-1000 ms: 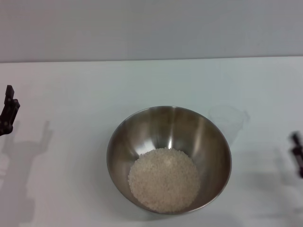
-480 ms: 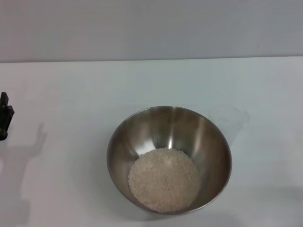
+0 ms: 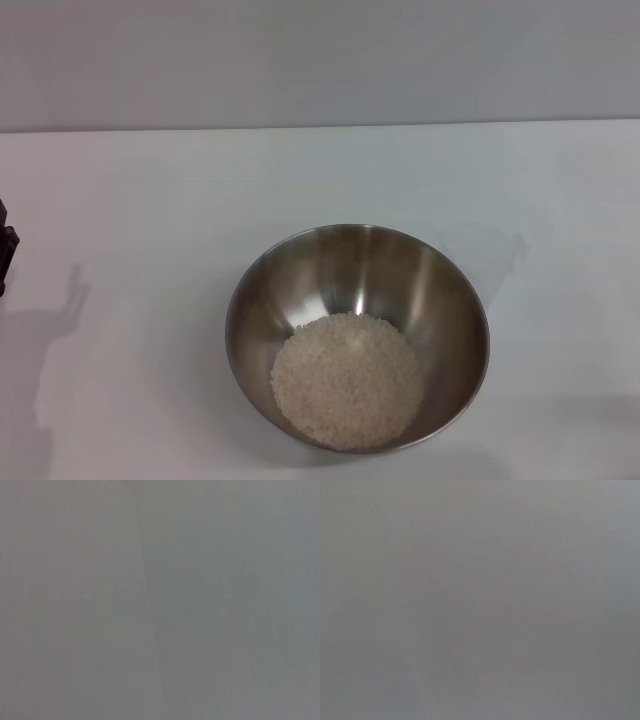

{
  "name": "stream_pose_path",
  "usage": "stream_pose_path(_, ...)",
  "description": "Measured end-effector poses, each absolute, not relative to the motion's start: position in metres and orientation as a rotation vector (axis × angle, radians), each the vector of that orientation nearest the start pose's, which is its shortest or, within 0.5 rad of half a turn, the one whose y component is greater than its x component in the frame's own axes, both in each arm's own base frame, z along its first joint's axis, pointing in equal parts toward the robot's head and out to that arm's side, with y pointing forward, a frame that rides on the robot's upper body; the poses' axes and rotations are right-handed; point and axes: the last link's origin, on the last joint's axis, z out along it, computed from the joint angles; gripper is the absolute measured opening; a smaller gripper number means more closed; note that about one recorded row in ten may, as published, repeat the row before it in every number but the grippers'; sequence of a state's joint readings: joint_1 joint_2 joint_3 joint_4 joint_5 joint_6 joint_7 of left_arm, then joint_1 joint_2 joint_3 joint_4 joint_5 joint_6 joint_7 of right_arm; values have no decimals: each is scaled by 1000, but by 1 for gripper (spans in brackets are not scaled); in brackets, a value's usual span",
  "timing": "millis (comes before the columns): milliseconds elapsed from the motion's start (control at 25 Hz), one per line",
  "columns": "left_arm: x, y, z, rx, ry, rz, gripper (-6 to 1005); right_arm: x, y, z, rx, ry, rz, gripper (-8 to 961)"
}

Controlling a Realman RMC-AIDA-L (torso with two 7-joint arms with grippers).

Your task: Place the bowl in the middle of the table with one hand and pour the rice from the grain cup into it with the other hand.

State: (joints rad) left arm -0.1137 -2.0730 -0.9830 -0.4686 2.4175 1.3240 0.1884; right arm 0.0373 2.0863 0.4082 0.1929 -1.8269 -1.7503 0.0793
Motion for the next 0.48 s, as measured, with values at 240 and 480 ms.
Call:
stream_pose_path(240, -331, 261, 5, -1399, -328, -630, 811, 360, 168, 15, -1274, 385, 739, 837)
stream_pose_path(480, -329, 261, 4, -1406, -326, -636, 811, 358, 169, 13, -1278, 390, 744, 837)
